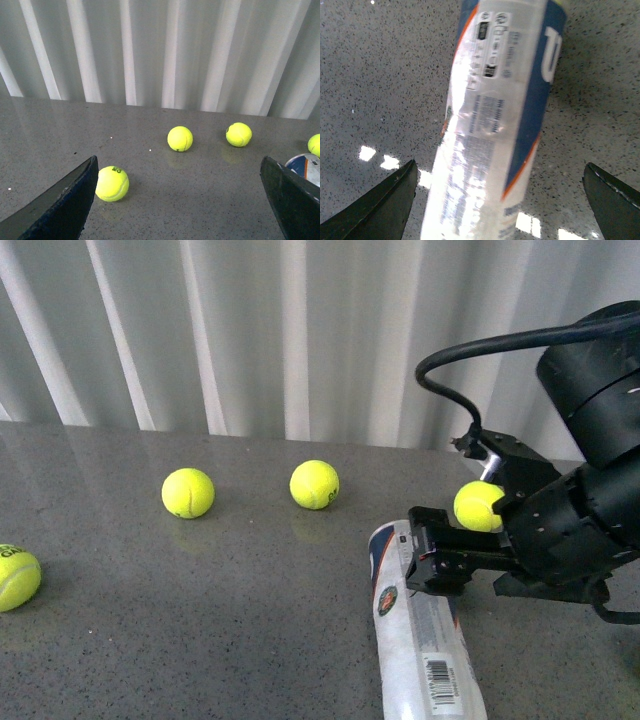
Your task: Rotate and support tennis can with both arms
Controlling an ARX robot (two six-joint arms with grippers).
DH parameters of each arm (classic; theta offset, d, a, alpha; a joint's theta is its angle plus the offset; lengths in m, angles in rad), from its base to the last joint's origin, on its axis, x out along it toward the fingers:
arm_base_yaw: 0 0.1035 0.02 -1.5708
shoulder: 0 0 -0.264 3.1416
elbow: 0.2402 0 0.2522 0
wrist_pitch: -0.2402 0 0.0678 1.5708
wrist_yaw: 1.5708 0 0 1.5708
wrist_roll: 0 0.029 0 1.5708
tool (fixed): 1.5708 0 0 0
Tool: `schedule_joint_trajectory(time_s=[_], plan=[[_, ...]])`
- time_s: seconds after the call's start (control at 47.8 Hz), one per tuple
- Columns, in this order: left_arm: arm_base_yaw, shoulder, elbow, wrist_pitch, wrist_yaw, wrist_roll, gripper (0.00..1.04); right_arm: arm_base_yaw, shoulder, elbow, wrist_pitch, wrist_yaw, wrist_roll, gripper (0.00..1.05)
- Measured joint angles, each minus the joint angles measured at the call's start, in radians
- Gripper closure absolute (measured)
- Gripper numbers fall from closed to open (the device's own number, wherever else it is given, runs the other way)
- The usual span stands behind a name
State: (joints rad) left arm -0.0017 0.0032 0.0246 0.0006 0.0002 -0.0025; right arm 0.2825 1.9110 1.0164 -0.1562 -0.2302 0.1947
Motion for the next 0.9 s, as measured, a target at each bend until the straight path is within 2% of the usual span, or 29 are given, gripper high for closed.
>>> schedule_joint_trajectory(time_s=[0.167, 0.627, 0.753, 0.899], plan=[[0.000, 0.000, 0.000, 0.000, 0.000, 0.000, 0.07, 0.043, 0.077, 0.044, 0.009, 0.029, 0.061, 0.07], [0.000, 0.000, 0.000, 0.000, 0.000, 0.000, 0.07, 0.061, 0.236, 0.120, 0.032, 0.066, 0.130, 0.08], [0.000, 0.000, 0.000, 0.000, 0.000, 0.000, 0.07, 0.063, 0.247, 0.116, 0.055, 0.081, 0.113, 0.32], [0.000, 0.000, 0.000, 0.000, 0.000, 0.000, 0.07, 0.061, 0.209, 0.075, 0.135, 0.090, 0.005, 0.49]])
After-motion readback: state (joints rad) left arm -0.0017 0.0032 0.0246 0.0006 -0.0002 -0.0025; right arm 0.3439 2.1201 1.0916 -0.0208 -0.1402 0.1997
